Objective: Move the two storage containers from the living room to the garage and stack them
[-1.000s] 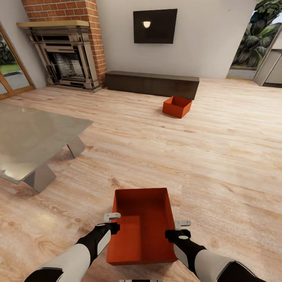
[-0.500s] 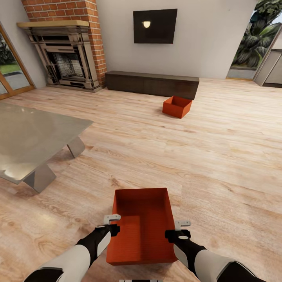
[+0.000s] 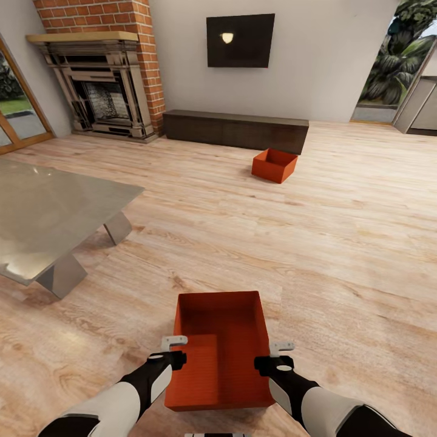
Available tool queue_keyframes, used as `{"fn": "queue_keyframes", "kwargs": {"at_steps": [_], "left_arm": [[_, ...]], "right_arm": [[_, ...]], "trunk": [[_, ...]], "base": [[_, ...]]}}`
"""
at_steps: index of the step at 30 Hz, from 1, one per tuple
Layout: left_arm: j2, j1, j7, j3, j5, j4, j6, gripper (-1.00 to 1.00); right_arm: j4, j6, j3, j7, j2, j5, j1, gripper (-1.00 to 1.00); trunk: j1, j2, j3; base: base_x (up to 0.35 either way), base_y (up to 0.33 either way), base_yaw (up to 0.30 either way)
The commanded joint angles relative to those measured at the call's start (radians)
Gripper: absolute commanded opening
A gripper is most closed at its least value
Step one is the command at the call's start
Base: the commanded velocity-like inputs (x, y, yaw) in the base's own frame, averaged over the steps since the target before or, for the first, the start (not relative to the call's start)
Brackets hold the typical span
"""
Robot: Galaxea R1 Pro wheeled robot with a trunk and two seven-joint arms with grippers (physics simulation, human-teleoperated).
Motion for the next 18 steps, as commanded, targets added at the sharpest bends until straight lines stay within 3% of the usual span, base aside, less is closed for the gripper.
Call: {"fn": "queue_keyframes", "kwargs": {"at_steps": [1, 18], "left_arm": [[0.0, 0.0, 0.003, 0.0, 0.005, -0.001, 0.004, 1.0], [0.001, 0.0, 0.006, 0.0, 0.004, -0.001, 0.005, 1.0]], "right_arm": [[0.001, -0.003, 0.008, -0.002, 0.0, -0.011, -0.001, 1.0], [0.0, -0.005, 0.01, 0.001, -0.003, -0.017, 0.0, 1.0]], "trunk": [[0.0, 0.0, -0.001], [0.0, 0.0, -0.001]], "base": [[0.0, 0.0, 0.0], [-0.031, 0.0, 0.0]]}}
